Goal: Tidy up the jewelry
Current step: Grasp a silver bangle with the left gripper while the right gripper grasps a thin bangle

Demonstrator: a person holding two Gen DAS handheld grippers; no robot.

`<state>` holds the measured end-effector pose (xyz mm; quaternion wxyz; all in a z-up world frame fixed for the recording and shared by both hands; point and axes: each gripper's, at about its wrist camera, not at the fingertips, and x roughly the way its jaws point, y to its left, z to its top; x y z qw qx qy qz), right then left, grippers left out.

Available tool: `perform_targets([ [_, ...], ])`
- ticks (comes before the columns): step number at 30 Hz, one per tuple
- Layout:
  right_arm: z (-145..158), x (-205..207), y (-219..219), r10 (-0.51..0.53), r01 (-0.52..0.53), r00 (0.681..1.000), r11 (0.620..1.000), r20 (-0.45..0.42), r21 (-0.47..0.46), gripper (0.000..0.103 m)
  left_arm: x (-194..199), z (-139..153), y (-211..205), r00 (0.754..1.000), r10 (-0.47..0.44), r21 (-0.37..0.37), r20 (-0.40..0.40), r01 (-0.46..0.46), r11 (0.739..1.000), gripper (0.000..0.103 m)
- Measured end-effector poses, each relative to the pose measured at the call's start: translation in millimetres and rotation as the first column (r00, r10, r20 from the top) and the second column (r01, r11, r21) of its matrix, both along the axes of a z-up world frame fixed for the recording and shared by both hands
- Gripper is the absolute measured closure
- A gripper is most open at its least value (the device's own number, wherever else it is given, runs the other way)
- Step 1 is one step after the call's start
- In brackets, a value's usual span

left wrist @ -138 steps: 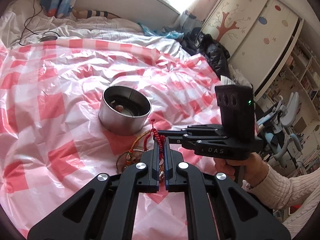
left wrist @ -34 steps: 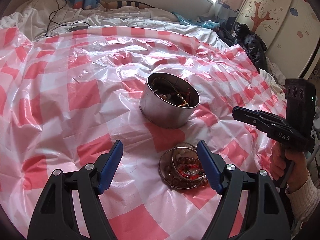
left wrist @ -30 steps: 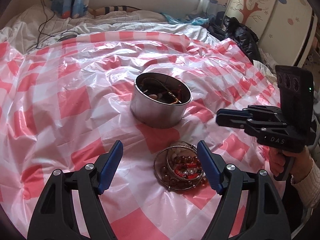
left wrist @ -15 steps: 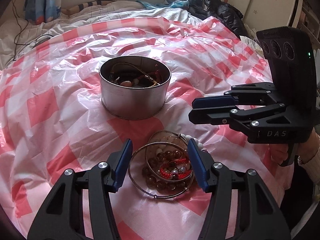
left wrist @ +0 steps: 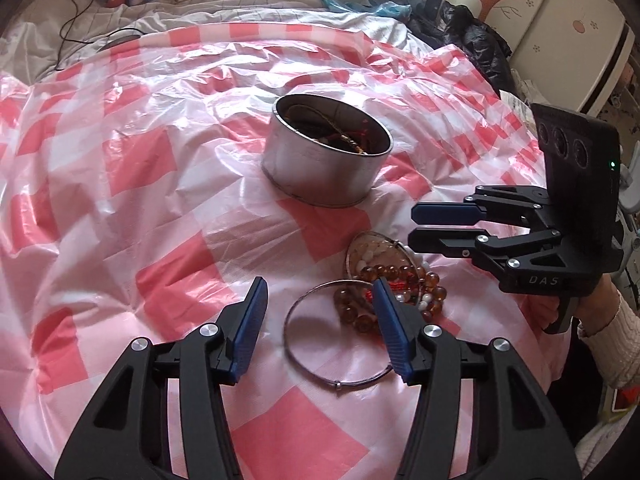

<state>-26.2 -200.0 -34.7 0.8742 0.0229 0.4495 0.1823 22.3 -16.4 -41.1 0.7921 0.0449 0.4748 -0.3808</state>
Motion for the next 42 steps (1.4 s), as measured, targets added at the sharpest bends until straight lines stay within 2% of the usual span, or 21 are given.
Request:
perform_targets([
  [4,1,-1,2,0.001,-0.001,1.0,1.0,0.012,-0.002,0.073,1,0,4,1.0,0.019,0.016,0.018,-0.019,1.0,0.051],
  [6,1,0,1,-0.006,0.006,1.0,1.0,0.013,0.0,0.073,-2,-3,-3,0.998,0.014,0.096,0.063,-0.02,0.995,0.053],
  [8,0,1,-1,-0.013,0.013,1.0,1.0,0.012,-0.001,0.073,-5,-10,-11,0.996,-0.009,0.177,0.084,-0.006,0.984,0.079],
  [9,0,1,-1,-0.015,0.015,1.0,1.0,0.011,-0.002,0.073,-6,-12,-13,0.995,-0.017,0.205,0.095,-0.003,0.979,0.083],
  [10,0,1,-1,-0.016,0.016,1.0,1.0,0.01,-0.003,0.073,-8,-13,-15,0.994,-0.031,0.218,0.101,0.008,0.976,0.095],
  [12,0,2,-1,-0.019,0.019,1.0,1.0,0.013,-0.003,0.073,-12,-11,-16,0.993,-0.043,0.224,0.114,0.016,0.974,0.099],
  [15,0,2,0,-0.013,0.013,1.0,1.0,0.018,-0.001,0.073,-15,0,-9,0.99,-0.022,0.194,0.139,-0.005,0.981,0.1],
  [18,-2,3,3,-0.001,0.001,1.0,1.0,0.014,-0.01,0.073,-11,13,7,0.984,0.05,0.155,0.169,-0.077,0.985,0.1],
  [24,-7,4,11,0.021,-0.021,1.0,0.999,0.005,-0.038,0.073,1,27,37,0.963,0.195,0.091,0.189,-0.215,0.972,0.1],
  [27,-11,7,10,0.011,-0.011,1.0,0.999,-0.008,-0.043,0.08,3,29,40,0.961,0.208,0.079,0.185,-0.225,0.971,0.1],
  [32,-16,8,19,0.036,-0.037,0.999,0.997,-0.016,-0.072,0.087,2,28,37,0.963,0.2,0.076,0.183,-0.217,0.973,0.099],
  [36,-8,3,21,0.06,-0.058,0.998,0.996,0.025,-0.062,0.097,2,27,37,0.962,0.204,0.076,0.182,-0.221,0.972,0.099],
  [42,11,-2,14,0.053,-0.052,0.994,0.999,0.094,-0.008,0.097,4,28,35,0.962,0.207,0.069,0.18,-0.222,0.973,0.099],
])
